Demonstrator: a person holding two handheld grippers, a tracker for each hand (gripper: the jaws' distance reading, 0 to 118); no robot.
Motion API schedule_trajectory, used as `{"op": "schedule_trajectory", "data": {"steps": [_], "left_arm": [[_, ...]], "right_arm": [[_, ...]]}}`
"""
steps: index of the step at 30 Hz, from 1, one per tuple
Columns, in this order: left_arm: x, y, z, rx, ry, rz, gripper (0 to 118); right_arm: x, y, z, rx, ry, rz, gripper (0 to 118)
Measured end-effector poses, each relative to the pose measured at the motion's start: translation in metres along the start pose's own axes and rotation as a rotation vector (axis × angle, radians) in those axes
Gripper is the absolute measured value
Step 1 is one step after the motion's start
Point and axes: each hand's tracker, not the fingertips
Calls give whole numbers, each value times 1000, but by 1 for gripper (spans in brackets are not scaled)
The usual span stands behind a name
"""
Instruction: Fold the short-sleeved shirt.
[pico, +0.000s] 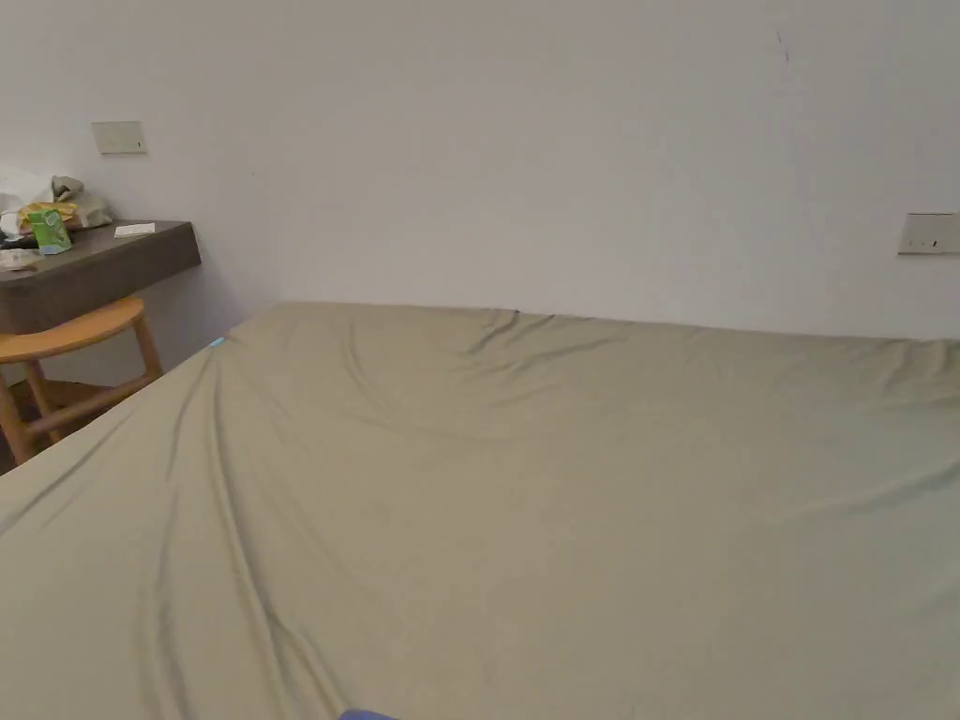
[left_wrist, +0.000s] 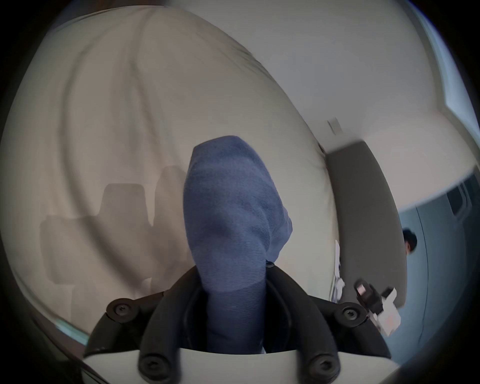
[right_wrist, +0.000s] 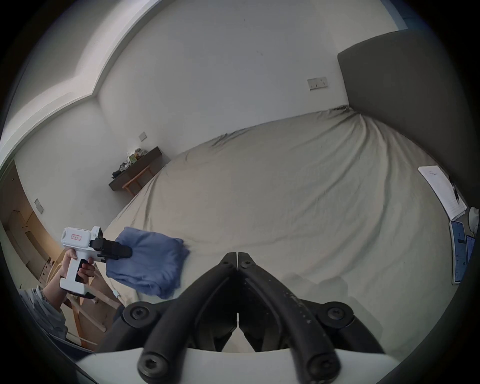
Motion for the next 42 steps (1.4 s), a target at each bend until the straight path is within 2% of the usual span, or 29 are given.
{"op": "schedule_trajectory", "data": {"steps": [2,4,9,17,19,20,22,23,24,25,26,27,28,29,30,31,32,34,36,38,42], "left_arm": [[-28,25,18,37,57,55,22],[-32,16,38,74,119,90,22],[-90,47,74,90,247,154,22],[-126,67,113,184,360,159,22],[-138,73,114,222,443,123,26],[-133,68,114,266,520,67,46],[-114,54,115,377,659,-66,97],[-120,59,115,406,691,-117,117],[-109,55,119,425,704,-161,117],[-98,51,122,439,709,-209,112],[-87,46,124,449,716,-247,96],[-68,42,124,437,698,-273,77],[-59,37,122,399,661,-275,48],[-50,33,119,370,627,-276,14],[-42,26,114,338,562,-251,5],[-36,23,107,310,511,-223,4],[-28,15,101,291,457,-226,0],[-3,-4,85,261,362,-250,0],[15,-20,63,222,299,-305,0],[51,-46,40,213,251,-404,0],[127,-105,1,325,175,-545,0]], "right_arm": [[-6,1,1,7,5,-7,1],[-8,2,-2,12,3,-11,1],[-18,7,-10,-22,-41,18,1],[-29,11,-18,-23,-47,15,1],[-33,11,-20,-23,-45,24,1],[-34,11,-20,-25,-41,25,1],[-36,10,-21,-24,-31,28,1],[-36,11,-20,-24,-28,29,1],[-38,11,-19,-25,-27,33,1],[-38,11,-19,-22,-28,38,1],[-38,11,-18,-19,-26,38,1],[-37,11,-17,-14,-19,34,1],[-36,11,-15,-5,-13,28,1],[-35,10,-14,-1,-9,25,1],[-33,8,-12,2,-5,21,1],[-31,7,-10,5,-3,18,1],[-32,5,-7,8,0,16,1],[-28,1,0,17,-1,15,1],[-23,-3,8,32,-28,30,1],[-18,-6,18,50,-99,90,1],[-8,-11,36,97,-156,118,1]]}}
